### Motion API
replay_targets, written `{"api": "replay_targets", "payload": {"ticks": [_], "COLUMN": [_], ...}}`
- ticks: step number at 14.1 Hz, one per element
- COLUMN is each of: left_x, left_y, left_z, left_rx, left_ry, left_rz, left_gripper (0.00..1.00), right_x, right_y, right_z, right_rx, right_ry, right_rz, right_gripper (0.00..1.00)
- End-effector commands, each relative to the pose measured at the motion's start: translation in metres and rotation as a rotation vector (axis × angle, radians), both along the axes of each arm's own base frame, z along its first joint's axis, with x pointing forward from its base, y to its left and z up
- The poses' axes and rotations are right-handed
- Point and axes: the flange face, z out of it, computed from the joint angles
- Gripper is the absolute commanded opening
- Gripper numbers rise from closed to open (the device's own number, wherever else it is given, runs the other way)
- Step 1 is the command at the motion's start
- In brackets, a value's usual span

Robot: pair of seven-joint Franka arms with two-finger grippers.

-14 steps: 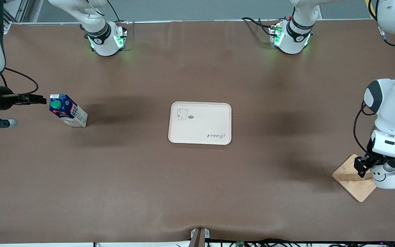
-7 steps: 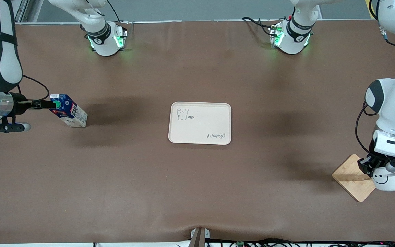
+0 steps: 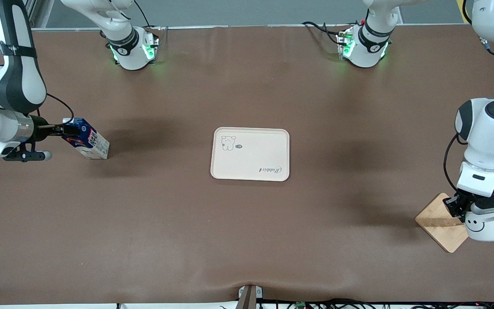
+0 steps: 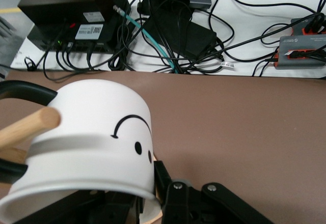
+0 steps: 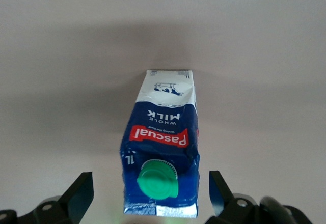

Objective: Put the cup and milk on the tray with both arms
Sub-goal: 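Grasp the milk carton with the right gripper while the left gripper grasps the mug, then lift the mug off the tree with the left gripper toward the tray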

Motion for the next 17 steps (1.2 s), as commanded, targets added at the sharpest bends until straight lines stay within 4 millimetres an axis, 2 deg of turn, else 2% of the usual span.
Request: {"api": "replay_targets", "payload": {"ticks": [1, 2, 5, 6, 7, 8, 9, 11, 14, 15, 17], "left_x": [0.001, -0.001, 0.003, 0.003, 0.001, -0.004, -0.004, -0.002, -0.006, -0.008, -0.017], "left_y": [-0.007, -0.009, -0.028, -0.039, -0.056, -0.074, -0.082, -0.087, -0.120, -0.135, -0.179], "left_z": [0.021, 0.028, 0.049, 0.055, 0.060, 0.067, 0.074, 0.084, 0.093, 0.099, 0.104], "left_rx": [0.050, 0.057, 0.084, 0.095, 0.104, 0.112, 0.123, 0.138, 0.163, 0.174, 0.187], "left_ry": [-0.029, -0.025, 0.012, 0.029, 0.050, 0.071, 0.085, 0.103, 0.145, 0.165, 0.216], "left_rz": [-0.034, -0.032, -0.024, -0.026, -0.034, -0.039, -0.036, -0.025, -0.043, -0.046, -0.064], "left_gripper": [0.00, 0.00, 0.00, 0.00, 0.00, 0.00, 0.00, 0.00, 0.00, 0.00, 0.00], "right_x": [-0.016, -0.016, -0.036, -0.043, -0.044, -0.045, -0.039, -0.031, -0.030, -0.029, -0.022], "right_y": [-0.004, -0.006, -0.011, -0.011, -0.010, -0.009, -0.009, -0.005, -0.006, -0.006, -0.005], "right_z": [-0.005, -0.007, -0.030, -0.035, -0.035, -0.033, -0.022, -0.005, -0.002, 0.001, 0.023], "right_rx": [-0.005, -0.006, -0.008, -0.011, -0.011, -0.008, -0.006, -0.003, 0.006, 0.007, 0.016], "right_ry": [-0.003, -0.007, -0.024, -0.051, -0.051, -0.040, -0.034, -0.016, -0.014, -0.011, 0.032], "right_rz": [0.011, 0.008, -0.013, -0.016, -0.014, -0.013, -0.012, -0.011, -0.017, -0.014, -0.011], "right_gripper": [1.00, 1.00, 1.00, 0.66, 0.17, 0.00, 0.00, 0.00, 0.00, 0.00, 0.00]}}
